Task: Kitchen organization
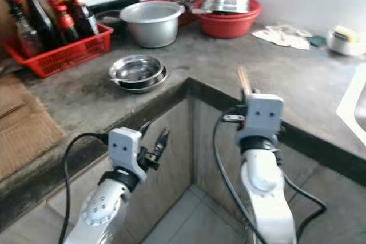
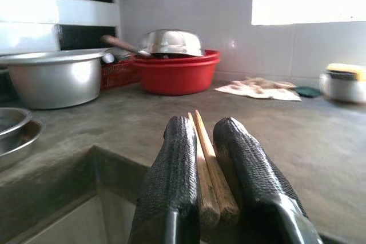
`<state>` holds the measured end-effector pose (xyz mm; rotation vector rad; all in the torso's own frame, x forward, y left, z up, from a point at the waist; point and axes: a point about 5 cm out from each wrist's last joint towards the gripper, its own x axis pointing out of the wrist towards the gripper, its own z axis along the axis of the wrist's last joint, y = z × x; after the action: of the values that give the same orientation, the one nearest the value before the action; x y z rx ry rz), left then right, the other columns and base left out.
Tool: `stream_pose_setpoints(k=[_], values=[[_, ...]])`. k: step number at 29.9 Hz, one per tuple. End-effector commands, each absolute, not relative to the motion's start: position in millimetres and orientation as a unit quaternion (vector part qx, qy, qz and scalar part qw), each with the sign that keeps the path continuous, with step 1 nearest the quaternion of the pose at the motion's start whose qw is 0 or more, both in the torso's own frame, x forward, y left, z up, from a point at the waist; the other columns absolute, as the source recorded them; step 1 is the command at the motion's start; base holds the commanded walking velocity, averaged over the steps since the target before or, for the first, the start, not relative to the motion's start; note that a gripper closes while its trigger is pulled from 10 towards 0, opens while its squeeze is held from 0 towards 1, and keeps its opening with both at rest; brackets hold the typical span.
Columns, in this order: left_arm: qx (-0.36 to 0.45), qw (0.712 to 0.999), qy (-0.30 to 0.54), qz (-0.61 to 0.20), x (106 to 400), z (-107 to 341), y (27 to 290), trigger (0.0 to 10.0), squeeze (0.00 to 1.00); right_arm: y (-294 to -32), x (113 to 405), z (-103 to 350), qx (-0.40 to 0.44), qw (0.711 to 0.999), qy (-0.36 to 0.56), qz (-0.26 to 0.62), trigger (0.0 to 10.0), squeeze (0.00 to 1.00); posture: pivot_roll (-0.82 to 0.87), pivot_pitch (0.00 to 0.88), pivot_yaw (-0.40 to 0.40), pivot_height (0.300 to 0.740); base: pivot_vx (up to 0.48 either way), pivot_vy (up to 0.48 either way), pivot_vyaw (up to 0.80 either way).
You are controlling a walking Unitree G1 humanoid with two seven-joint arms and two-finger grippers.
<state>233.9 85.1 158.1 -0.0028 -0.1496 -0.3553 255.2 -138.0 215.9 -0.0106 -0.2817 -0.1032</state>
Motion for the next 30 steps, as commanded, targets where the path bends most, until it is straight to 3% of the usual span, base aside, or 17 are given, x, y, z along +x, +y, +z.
stream_pose_setpoints(k=[1,9,15,30], values=[[0.004,0.977,-0.080,-0.195,232.7,161.0,77.8,10.0,0.00,-145.4,253.7,219.3,-0.013,0.986,-0.148,-0.070,0.0,0.00,0.08,0.069,0.023,0.740,0.000,0.000,-0.79],[-0.005,0.977,-0.076,-0.201,233.3,162.0,76.7,10.0,0.00,-144.5,253.9,221.1,-0.011,0.986,-0.152,-0.073,0.0,0.00,0.09,0.074,0.031,0.740,0.000,0.000,-0.79],[-0.003,0.977,-0.074,-0.198,232.9,160.9,77.0,10.0,0.00,-144.6,253.9,221.0,-0.013,0.986,-0.151,-0.070,0.0,0.00,0.09,0.075,0.025,0.740,0.000,0.480,-0.78],[0.008,0.977,-0.079,-0.200,232.7,160.3,75.1,10.0,0.00,-143.3,256.8,222.8,-0.028,0.985,-0.157,-0.067,0.0,0.00,0.08,0.065,0.019,0.740,0.000,0.000,-0.67]])
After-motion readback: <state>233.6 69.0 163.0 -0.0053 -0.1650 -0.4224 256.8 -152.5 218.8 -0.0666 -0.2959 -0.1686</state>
